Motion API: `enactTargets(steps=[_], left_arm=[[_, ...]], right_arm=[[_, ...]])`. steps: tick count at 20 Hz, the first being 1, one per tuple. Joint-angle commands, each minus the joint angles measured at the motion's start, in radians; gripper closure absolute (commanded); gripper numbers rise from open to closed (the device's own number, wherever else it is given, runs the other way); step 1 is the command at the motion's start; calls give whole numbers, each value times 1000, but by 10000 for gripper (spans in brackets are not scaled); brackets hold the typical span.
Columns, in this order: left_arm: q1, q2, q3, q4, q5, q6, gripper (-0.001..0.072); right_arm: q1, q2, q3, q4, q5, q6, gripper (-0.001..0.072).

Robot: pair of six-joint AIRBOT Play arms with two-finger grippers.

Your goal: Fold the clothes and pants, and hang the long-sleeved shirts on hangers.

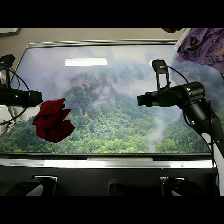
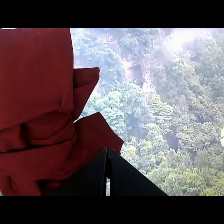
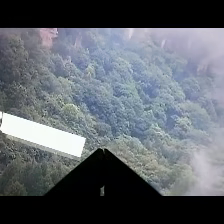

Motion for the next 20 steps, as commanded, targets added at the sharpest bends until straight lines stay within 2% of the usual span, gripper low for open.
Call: enactTargets(steps=[1, 11, 12, 13, 14, 15, 16, 18, 20], left_arm=[[0, 1, 0, 0, 3, 0, 686], [3, -4, -13, 13, 5, 0, 686], [3, -5, -13, 13, -1, -1, 622], [4, -5, -16, 31, -20, -30, 469], [4, -5, -24, 90, -57, -119, -13], [8, -5, -45, 171, -89, -206, -13], [24, -4, -79, 211, -103, -210, -13], [81, -3, -197, 200, -56, -210, -13], [126, -4, -351, 196, 83, -211, -13]], right_arm=[[1, 0, 1, 0, 0, 0, 681], [1, 0, 1, 0, 0, 0, 681], [1, 0, 1, 1, 0, 0, 681], [1, 0, 1, 1, -1, 1, 681], [1, 0, 1, 2, -2, 1, 681], [1, 0, 1, 2, -3, 0, 681], [1, 0, 1, 2, -3, 0, 681], [1, 0, 1, 2, -4, 0, 681], [1, 0, 1, 2, -5, 0, 681]])
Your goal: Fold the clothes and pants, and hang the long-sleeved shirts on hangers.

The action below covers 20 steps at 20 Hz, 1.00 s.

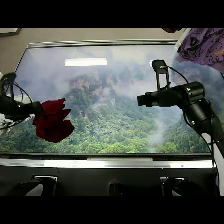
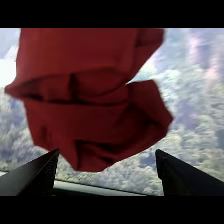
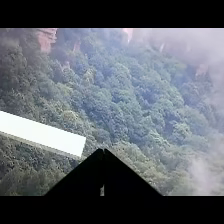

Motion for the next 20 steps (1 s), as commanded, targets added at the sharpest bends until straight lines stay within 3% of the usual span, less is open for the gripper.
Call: enactTargets(steps=[1, 5, 7, 8, 9, 10, 13, 16, 17, 18, 20], left_arm=[[64, -1, -225, 33, 197, -38, -13], [66, -47, -413, 16, 511, -42, -13], [66, -105, -431, 14, 590, -80, -13], [66, -131, -427, -4, 601, -90, 71], [66, -143, -420, -31, 592, -90, 549], [62, -142, -410, -86, 581, -68, 689], [-8, -116, -351, -303, 524, 87, 692], [-200, -84, -278, -556, 531, 93, 691], [-281, -87, -256, -629, 564, 85, 691], [-374, -93, -243, -676, 631, 43, 692], [-553, -122, -241, -689, 823, -97, 692]], right_arm=[[1, -1, 1, 0, -5, 0, 681], [1, -1, 1, 0, -9, 0, 680], [1, -1, 1, 0, -9, 0, 680], [1, -1, 1, 0, -9, 0, 680], [1, -1, 1, 0, -9, 0, 679], [1, -1, 1, -2, -9, 0, 674], [1, 12, 1, -40, -60, 0, 620], [1, 38, 1, -147, -150, -5, 618], [1, 48, 1, -193, -180, -20, 616], [1, 58, 1, -231, -206, -43, 560], [1, 73, 1, -287, -258, -89, 460]])
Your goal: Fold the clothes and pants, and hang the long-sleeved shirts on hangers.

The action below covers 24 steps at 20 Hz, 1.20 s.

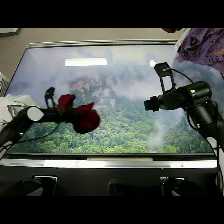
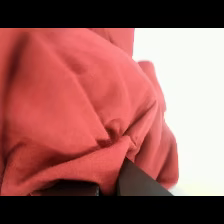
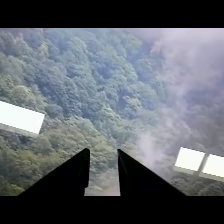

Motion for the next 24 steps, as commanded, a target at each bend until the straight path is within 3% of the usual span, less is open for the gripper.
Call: enactTargets(steps=[1, 4, 5, 6, 7, 8, 11, 14, 15, 17, 24], left_arm=[[-287, -52, 27, -140, 283, -172, 692], [-441, -214, 27, -141, 469, -295, 682], [-448, -254, 28, -142, 475, -328, 574], [-436, -272, 28, -149, 464, -369, 318], [-406, -262, 29, -147, 436, -369, 107], [-362, -235, 29, -147, 396, -329, 70], [-159, -93, 29, -147, 232, -55, 70], [73, 34, 29, -147, 93, 106, 71], [140, 60, 29, -147, 57, 120, 70], [241, 80, 29, -147, -2, 119, 70], [379, 77, 28, -143, -32, 120, 71]], right_arm=[[1, 26, 1, -113, -108, -73, 459], [1, 32, -2, -85, -101, -72, 457], [1, 32, -10, -77, -82, -72, 449], [1, 32, -19, -74, -61, -61, 420], [-2, 31, -22, -75, -44, -46, 390], [-27, 33, -22, -62, -23, -40, 390], [-265, 29, -25, 111, 34, -31, 385], [-543, -20, -112, 533, 59, -98, 352], [-591, -49, -171, 658, 41, -144, 344], [-594, -103, -288, 792, 11, -211, 170], [-372, -153, -521, 914, 198, -240, 178]])
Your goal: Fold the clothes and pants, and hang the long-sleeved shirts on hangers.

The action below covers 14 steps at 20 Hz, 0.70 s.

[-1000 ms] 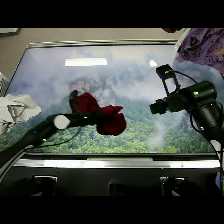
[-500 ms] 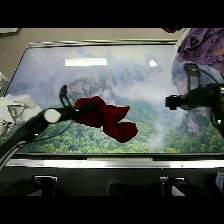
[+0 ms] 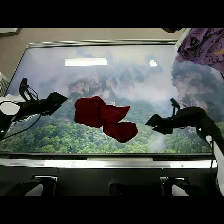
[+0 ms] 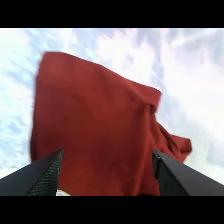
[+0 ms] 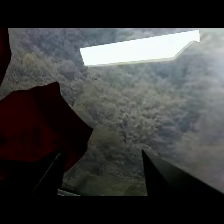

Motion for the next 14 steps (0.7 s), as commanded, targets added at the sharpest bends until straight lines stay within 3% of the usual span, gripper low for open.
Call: enactTargets(steps=[1, 5, 6, 9, 10, 12, 14], left_arm=[[61, 6, 0, 2, -16, 11, 71], [66, 4, 0, 1, -15, 11, 71], [66, 4, 0, 2, -15, 11, 71], [74, 0, 0, 2, -78, 3, 71], [84, -11, -1, 16, -117, -17, 71], [105, -56, -13, 40, -196, -23, 71], [103, -89, -58, 30, -166, -18, 71]], right_arm=[[100, -16, -81, 111, 113, -14, 180], [195, -80, -81, 143, 141, -7, 184], [218, -101, -81, 151, 142, -8, 213], [244, -111, -79, 162, 208, -6, 492], [240, -108, -76, 167, 233, 15, 522], [240, -84, -69, 160, 265, 31, 685], [240, -41, -69, 121, 271, 35, 683]])
